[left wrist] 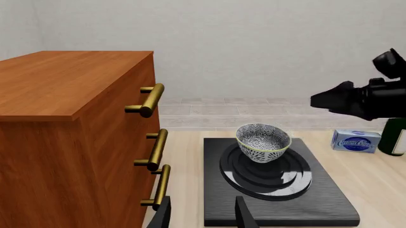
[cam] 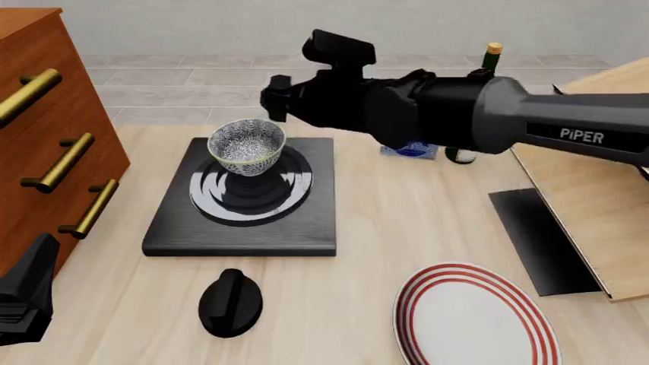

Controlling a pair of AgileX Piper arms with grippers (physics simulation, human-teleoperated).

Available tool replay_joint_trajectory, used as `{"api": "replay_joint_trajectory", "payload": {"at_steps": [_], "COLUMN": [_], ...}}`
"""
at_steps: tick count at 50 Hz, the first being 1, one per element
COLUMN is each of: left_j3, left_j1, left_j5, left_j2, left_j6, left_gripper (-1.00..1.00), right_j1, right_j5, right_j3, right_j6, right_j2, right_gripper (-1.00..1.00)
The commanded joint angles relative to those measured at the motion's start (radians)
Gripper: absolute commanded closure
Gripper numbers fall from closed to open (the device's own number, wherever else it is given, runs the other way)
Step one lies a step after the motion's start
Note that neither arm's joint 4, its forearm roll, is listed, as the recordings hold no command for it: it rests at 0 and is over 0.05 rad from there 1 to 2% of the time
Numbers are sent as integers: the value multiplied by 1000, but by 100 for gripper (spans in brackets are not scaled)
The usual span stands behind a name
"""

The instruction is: Put the bowl on the stove.

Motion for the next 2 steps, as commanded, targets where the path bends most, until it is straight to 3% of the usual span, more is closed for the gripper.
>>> {"api": "replay_joint_trajectory", "payload": {"at_steps": [1, 2], "left_j3": [0, 0], "left_j1": [0, 0], "left_j5": [0, 0], "left_j2": [0, 0], "left_j6": [0, 0], "left_gripper": [-100, -100], "right_j1": [37, 42], "right_j5": [-52, -52], "right_j3": [139, 149], "right_j6": [11, 9], "right_j2": [-131, -142], "right_gripper": [-100, -100]}}
